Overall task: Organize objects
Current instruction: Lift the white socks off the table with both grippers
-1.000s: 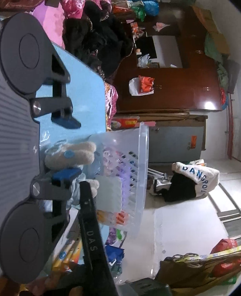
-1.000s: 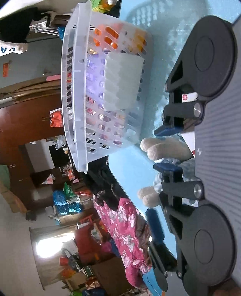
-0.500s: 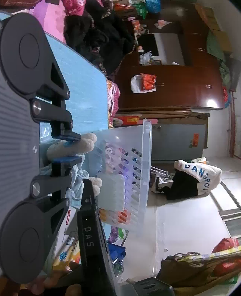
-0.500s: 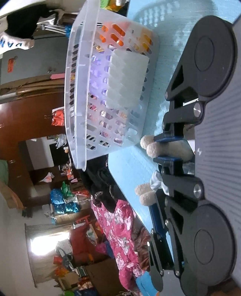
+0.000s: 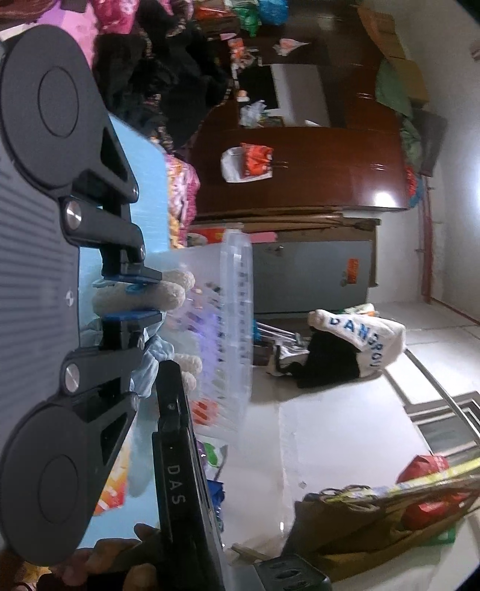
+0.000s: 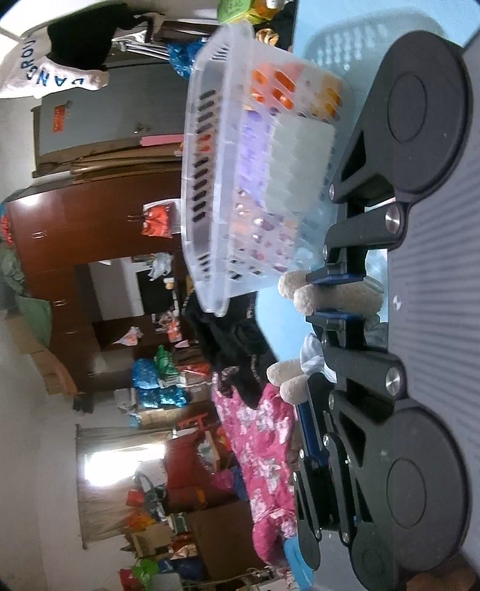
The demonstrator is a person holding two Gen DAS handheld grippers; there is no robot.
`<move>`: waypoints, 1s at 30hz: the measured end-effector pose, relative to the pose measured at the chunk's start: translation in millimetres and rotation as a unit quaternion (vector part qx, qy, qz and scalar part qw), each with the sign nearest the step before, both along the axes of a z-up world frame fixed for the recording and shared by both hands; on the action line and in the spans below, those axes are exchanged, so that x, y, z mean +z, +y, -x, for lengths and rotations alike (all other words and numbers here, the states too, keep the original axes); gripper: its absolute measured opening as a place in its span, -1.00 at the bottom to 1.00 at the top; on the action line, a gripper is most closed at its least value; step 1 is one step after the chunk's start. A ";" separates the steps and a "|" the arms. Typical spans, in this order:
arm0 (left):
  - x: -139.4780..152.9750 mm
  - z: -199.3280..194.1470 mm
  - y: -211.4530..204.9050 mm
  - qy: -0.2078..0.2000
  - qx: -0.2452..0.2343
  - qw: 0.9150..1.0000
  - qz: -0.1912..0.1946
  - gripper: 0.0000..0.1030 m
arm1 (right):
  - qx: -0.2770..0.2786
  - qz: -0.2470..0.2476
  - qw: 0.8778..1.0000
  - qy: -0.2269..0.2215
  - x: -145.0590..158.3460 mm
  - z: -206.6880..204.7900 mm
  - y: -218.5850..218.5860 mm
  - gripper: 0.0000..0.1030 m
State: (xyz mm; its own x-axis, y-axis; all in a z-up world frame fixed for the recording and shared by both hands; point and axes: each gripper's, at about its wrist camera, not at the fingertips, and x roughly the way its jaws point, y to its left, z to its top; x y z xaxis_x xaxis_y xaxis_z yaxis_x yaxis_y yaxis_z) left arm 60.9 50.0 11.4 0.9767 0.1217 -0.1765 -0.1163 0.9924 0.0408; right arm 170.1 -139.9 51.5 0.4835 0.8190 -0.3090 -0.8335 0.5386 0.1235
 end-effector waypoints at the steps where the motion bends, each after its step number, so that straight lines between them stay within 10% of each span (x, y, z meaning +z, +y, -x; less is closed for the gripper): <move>1: 4.9 0.0 -1.8 -0.006 -0.002 1.000 -0.003 -0.65 | -0.001 -0.004 1.000 -0.004 6.3 0.1 -2.8 -0.68; 17: 124.7 -75.7 -26.1 -0.068 -0.006 0.992 -0.103 -0.64 | -0.054 -0.020 0.996 -0.067 106.5 -64.1 36.2 -0.68; 30: 107.1 -160.8 8.9 -0.007 -0.010 0.994 -0.104 -0.65 | -0.075 0.005 0.997 0.014 71.9 -139.8 71.1 -0.68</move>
